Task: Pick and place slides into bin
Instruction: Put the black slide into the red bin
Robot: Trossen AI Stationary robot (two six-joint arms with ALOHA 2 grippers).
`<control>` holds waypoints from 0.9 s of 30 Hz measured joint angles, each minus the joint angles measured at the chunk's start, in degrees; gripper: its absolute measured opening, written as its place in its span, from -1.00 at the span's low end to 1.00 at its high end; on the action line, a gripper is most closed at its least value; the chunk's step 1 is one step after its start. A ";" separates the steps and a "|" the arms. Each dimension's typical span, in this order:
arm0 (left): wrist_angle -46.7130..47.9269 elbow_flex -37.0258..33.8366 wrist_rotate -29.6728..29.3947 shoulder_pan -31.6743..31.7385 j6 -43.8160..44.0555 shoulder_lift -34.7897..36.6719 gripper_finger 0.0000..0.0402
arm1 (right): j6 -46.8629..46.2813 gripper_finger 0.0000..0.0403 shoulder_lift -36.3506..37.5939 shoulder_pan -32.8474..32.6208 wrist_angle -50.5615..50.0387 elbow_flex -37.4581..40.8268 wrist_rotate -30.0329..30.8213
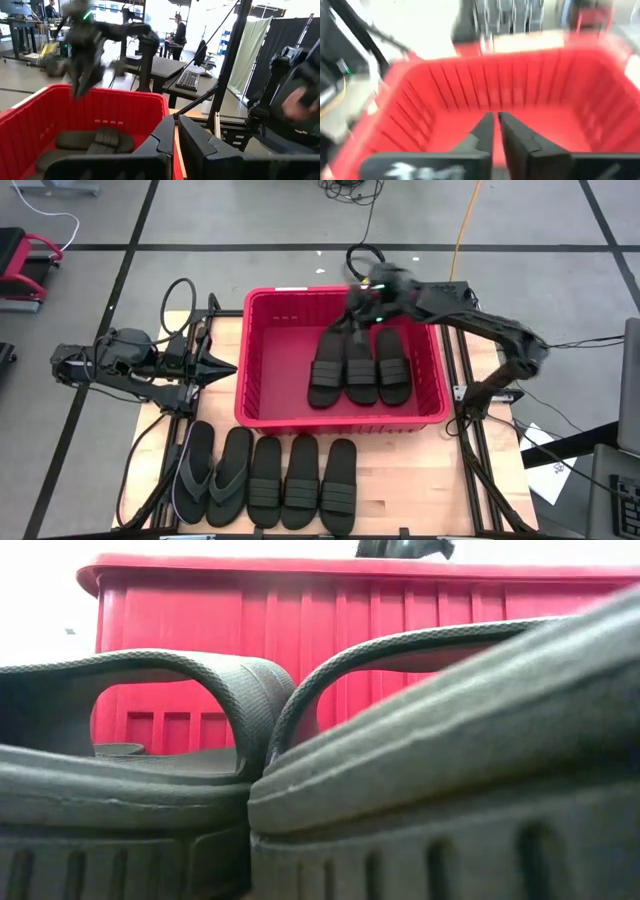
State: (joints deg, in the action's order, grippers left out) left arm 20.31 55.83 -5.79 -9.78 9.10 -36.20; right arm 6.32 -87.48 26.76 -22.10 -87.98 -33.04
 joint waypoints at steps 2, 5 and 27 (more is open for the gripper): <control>0.93 0.00 -0.21 0.00 -0.04 0.37 -0.89 | -3.37 -0.96 4.49 -1.61 3.71 -0.02 0.10; 2.28 0.00 -0.21 0.00 -0.40 0.72 -0.89 | -7.17 -0.98 10.32 -5.17 5.79 -0.11 2.87; 4.48 1.33 8.69 -0.96 -1.21 -4.97 -0.89 | -19.21 -1.00 29.04 -41.13 -12.05 8.24 44.01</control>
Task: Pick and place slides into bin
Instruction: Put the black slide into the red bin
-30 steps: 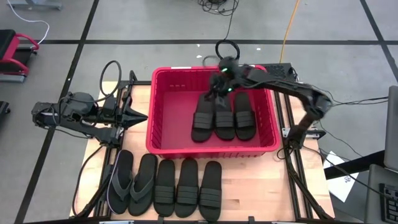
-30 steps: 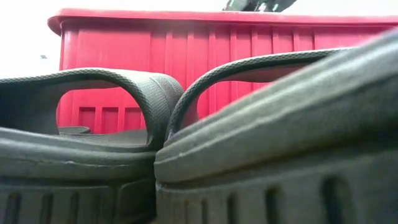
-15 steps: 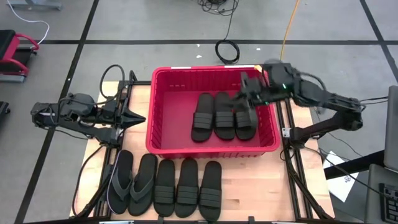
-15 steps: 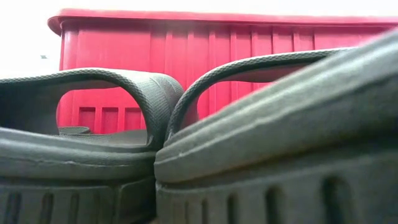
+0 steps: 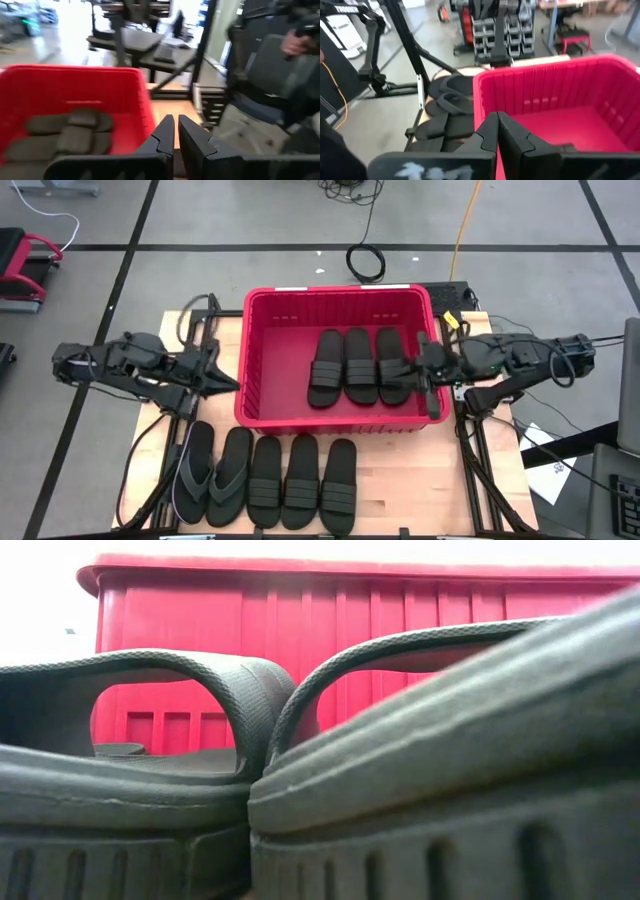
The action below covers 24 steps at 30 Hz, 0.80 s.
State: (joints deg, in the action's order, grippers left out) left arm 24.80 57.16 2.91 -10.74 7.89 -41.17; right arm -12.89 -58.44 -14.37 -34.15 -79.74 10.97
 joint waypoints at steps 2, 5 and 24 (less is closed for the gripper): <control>-0.47 2.38 0.02 -1.95 0.47 -3.57 -0.89 | 1.52 -1.00 2.95 0.00 4.32 4.13 -0.40; -0.14 8.20 -2.21 -5.14 0.43 -10.51 -0.90 | 1.98 -1.00 7.83 0.00 9.38 10.32 -0.55; 3.50 32.90 -1.37 -12.12 15.09 -46.71 -0.89 | 0.26 -1.00 18.58 0.00 11.74 21.29 -14.43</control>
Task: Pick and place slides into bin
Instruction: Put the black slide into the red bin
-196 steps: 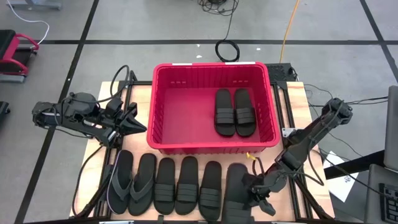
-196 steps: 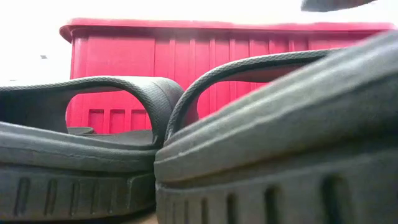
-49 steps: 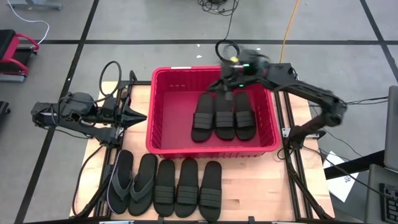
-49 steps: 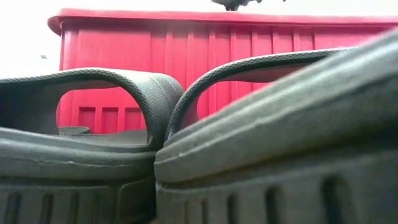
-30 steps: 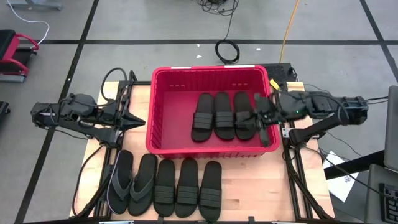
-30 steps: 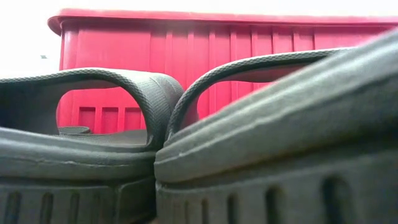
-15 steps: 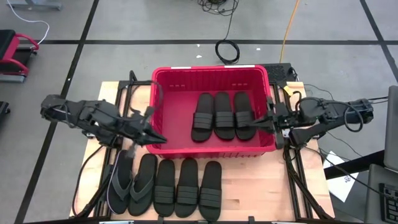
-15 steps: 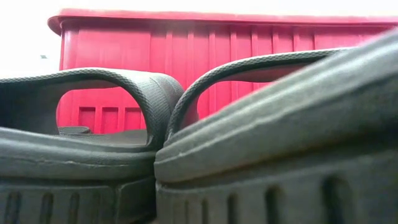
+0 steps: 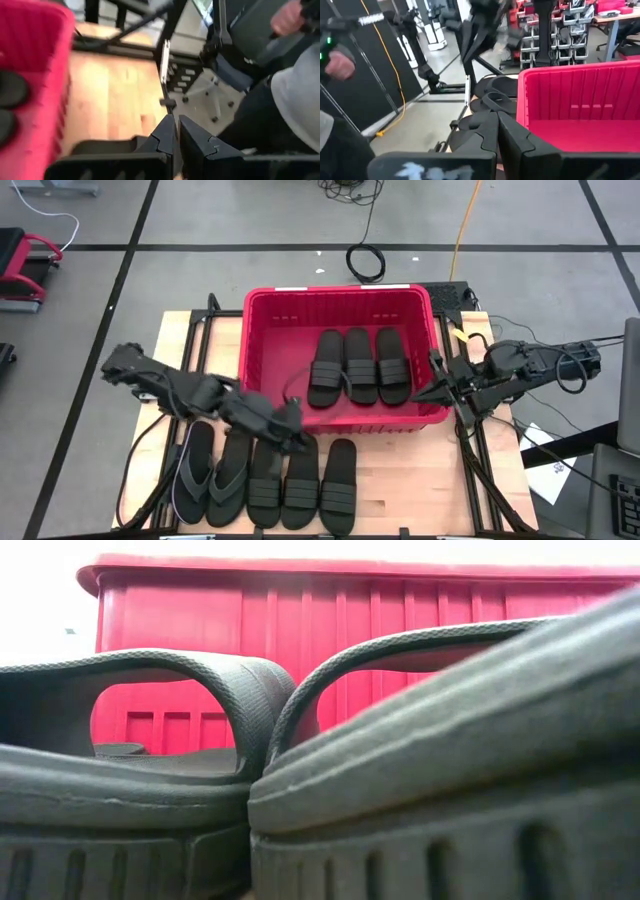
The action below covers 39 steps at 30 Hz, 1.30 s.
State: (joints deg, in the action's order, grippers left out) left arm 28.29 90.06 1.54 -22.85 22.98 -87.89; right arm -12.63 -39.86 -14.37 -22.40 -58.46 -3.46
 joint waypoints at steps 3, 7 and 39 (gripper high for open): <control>-0.49 0.48 0.02 -1.89 0.02 -3.41 -0.89 | 0.14 -1.00 0.87 0.02 0.64 0.00 -1.34; -1.02 0.51 0.17 -4.28 -1.50 -6.91 -0.89 | 0.23 -1.00 2.08 0.00 0.86 0.00 -1.33; -12.68 0.55 5.64 -0.43 -1.47 -26.05 -0.33 | -4.69 -1.00 6.12 0.00 6.43 -0.04 -8.12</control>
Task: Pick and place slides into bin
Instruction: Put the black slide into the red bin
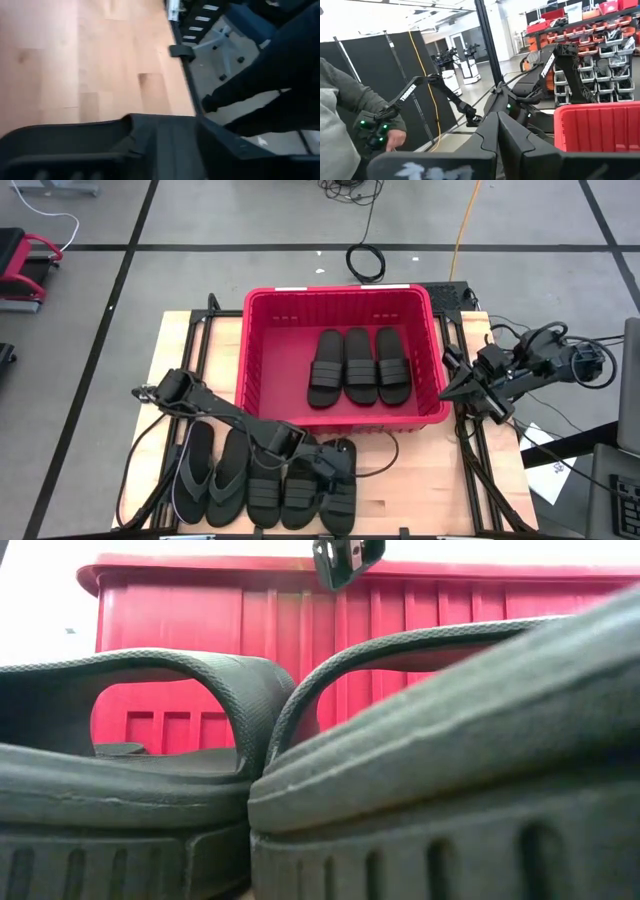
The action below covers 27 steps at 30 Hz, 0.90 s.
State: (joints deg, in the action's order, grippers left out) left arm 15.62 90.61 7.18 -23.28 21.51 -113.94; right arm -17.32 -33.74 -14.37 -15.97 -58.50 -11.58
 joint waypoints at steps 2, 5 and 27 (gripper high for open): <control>0.37 0.00 -1.43 -0.08 -0.87 -0.10 -0.12 | 0.00 -1.00 0.00 0.00 0.02 0.00 -0.64; 1.03 -0.13 -2.07 -0.09 -1.34 -0.56 0.20 | -0.02 -1.00 0.02 0.00 -0.15 0.00 -0.74; 0.93 -2.36 0.96 -0.05 3.17 -7.27 0.95 | -1.69 -1.00 0.04 0.00 -0.14 0.00 -0.62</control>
State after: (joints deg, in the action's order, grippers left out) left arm 16.55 88.24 8.13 -23.33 24.69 -121.21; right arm -19.01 -33.69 -14.37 -16.11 -58.50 -12.20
